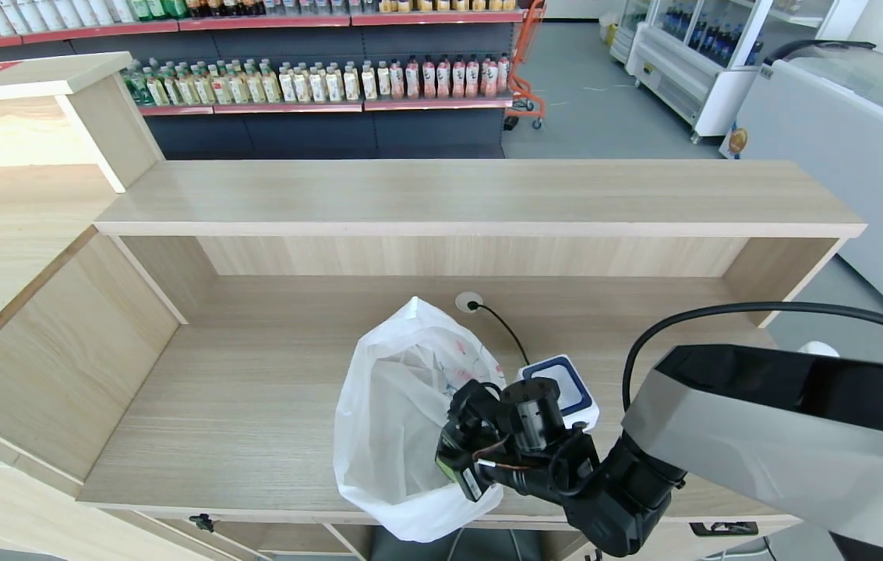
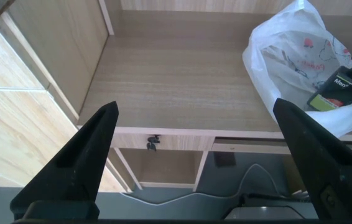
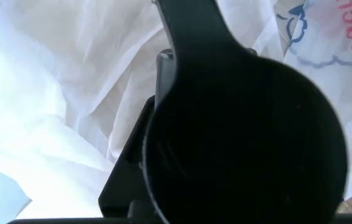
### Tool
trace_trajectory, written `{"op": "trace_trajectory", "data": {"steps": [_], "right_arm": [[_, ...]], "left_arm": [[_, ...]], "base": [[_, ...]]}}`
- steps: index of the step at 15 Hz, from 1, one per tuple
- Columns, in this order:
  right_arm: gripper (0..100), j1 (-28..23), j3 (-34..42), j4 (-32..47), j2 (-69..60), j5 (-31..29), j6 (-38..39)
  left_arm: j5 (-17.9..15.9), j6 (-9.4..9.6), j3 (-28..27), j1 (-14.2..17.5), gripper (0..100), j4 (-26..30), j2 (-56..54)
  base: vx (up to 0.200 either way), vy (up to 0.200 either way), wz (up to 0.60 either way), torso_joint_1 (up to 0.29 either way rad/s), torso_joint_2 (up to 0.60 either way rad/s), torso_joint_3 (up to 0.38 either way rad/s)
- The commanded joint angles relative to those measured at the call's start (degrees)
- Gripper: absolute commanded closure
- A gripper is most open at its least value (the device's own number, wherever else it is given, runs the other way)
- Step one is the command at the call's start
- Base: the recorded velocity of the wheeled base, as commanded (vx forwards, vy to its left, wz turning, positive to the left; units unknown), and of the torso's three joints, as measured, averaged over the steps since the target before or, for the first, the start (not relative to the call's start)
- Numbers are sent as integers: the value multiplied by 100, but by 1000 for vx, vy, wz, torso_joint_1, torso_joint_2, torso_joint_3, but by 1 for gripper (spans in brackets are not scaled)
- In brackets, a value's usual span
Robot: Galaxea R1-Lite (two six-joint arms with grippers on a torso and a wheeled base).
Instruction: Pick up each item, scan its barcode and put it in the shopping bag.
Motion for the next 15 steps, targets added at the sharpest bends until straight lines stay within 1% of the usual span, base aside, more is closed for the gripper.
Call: {"op": "trace_trajectory", "data": {"steps": [1, 2, 6, 8, 11, 12, 15], "right_arm": [[0, 1, -8, 13, -5, 4, -1], [0, 10, 9, -13, -31, 12, -1], [0, 19, 36, -584, -137, 39, 60], [0, -69, -87, -593, -286, 30, 69], [0, -87, -61, -558, -567, 12, 289], [0, -157, -105, -417, -866, 12, 640], [0, -491, -254, 40, -1385, 12, 1220]], "left_arm": [[0, -2, 0, 0, 0, 0, -2], [0, -2, 0, 0, 0, 0, -2], [0, -2, 0, 0, 0, 0, -2], [0, -2, 0, 0, 0, 0, -2], [0, -2, 0, 0, 0, 0, -2], [0, -2, 0, 0, 0, 0, -2], [0, -2, 0, 0, 0, 0, -2]], "base": [[0, 0, 0, 0, 0, 0], [0, 0, 0, 0, 0, 0], [0, 0, 0, 0, 0, 0], [0, 0, 0, 0, 0, 0], [0, 0, 0, 0, 0, 0], [0, 0, 0, 0, 0, 0], [0, 0, 0, 0, 0, 0]]}}
